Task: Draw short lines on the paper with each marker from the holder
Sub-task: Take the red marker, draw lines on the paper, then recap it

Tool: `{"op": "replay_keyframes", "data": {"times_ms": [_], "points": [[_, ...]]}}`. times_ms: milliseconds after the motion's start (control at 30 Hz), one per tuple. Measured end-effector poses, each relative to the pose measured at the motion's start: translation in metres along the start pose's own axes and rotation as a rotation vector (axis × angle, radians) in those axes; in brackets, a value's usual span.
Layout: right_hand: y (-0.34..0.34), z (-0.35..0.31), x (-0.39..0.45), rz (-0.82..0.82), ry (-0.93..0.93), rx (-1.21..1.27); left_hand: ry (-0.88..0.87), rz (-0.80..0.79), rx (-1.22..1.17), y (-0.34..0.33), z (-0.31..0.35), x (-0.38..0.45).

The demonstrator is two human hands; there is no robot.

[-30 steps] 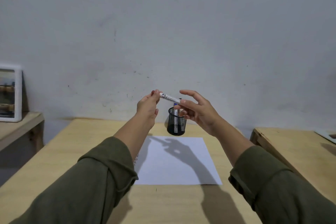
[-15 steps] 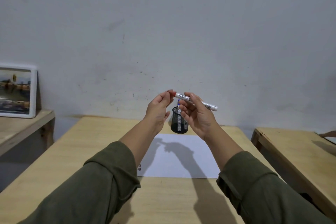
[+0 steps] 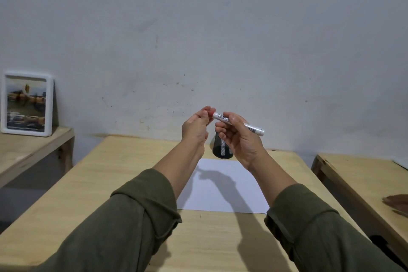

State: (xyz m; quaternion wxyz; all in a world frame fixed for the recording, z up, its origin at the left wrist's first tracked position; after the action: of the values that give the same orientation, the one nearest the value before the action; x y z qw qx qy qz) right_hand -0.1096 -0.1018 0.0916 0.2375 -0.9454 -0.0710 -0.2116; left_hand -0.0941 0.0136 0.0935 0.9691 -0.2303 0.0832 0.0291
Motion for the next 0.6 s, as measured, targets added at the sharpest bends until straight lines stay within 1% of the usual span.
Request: {"op": "replay_keyframes", "data": {"times_ms": [200,267,333,400,467,533,600], "points": [[0.002,0.011,0.0,-0.025,0.013,-0.054,0.038,0.112,-0.043,0.009,-0.008,0.008],[0.007,0.015,0.0,-0.029,0.007,-0.074,0.03,0.19,-0.054,0.023,-0.006,0.013],[0.016,0.018,-0.001,-0.007,-0.005,-0.062,0.012,0.264,-0.017,0.042,0.0,0.018],[0.025,0.022,-0.002,0.021,-0.026,-0.032,-0.029,0.338,0.08,0.063,0.004,0.021],[0.029,0.029,-0.003,0.025,-0.058,-0.024,-0.081,0.399,0.243,0.084,0.003,0.021],[0.028,0.04,-0.005,0.009,-0.095,-0.036,-0.086,0.438,0.432,0.101,-0.005,0.021],[0.027,0.052,-0.008,-0.008,-0.135,-0.059,-0.071,0.476,0.561,0.118,-0.018,0.022]]}}
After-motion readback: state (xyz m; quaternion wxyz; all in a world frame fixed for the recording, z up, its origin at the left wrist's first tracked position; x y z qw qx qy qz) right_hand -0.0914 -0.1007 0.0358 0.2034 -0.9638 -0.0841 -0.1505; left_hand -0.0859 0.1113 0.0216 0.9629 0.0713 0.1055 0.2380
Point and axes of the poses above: each hand's wrist, its own x-axis towards the middle knuckle, its own y-axis out of the back of the hand, z = x × y, the point moved 4 cm from there along x, towards the middle knuckle, and after that the axes turned 12 degrees about y, right-handed, at the moved point
